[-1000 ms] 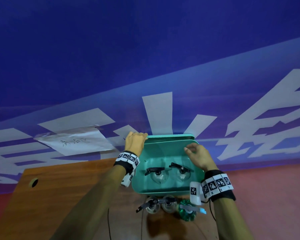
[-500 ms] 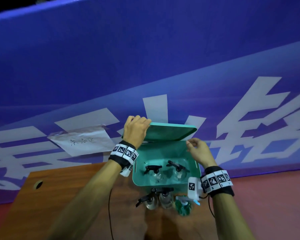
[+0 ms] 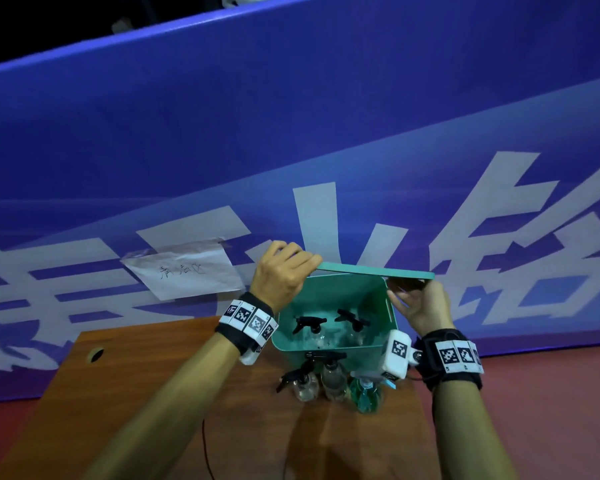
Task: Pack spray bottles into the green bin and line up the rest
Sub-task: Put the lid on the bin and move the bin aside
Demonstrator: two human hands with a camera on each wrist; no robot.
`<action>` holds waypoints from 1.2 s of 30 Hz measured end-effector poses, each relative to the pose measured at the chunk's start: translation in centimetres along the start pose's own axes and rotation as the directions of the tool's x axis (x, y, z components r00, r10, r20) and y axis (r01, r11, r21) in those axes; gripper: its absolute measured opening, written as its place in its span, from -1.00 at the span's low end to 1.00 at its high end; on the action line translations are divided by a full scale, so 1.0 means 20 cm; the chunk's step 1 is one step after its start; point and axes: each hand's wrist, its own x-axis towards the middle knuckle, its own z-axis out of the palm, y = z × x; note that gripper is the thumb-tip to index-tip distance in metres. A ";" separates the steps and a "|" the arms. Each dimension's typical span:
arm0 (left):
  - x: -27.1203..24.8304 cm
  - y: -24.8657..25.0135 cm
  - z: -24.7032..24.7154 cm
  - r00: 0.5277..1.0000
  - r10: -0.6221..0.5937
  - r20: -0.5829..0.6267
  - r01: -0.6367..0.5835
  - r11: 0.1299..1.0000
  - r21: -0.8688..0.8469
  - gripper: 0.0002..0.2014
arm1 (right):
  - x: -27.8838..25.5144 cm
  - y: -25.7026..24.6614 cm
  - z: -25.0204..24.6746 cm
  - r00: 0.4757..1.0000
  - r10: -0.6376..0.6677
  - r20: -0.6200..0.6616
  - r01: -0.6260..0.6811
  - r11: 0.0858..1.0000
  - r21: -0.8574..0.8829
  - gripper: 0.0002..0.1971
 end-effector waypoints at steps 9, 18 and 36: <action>-0.04 0.10 -0.05 1.000 0.007 0.021 -0.006 0.999 -0.049 -0.75 | -0.02 0.00 -0.11 0.986 0.082 -0.147 -0.069 0.993 0.093 -0.68; -0.18 0.16 -0.09 0.985 -0.129 0.116 0.141 0.985 -0.098 -0.85 | -0.06 -0.03 -0.15 0.996 0.086 -0.001 -0.086 0.988 -0.127 -0.75; -0.50 0.15 0.00 0.065 -0.676 0.734 0.821 -0.382 -0.424 -0.74 | -0.02 0.05 -0.25 0.978 -0.082 0.191 0.160 0.883 -0.441 -0.70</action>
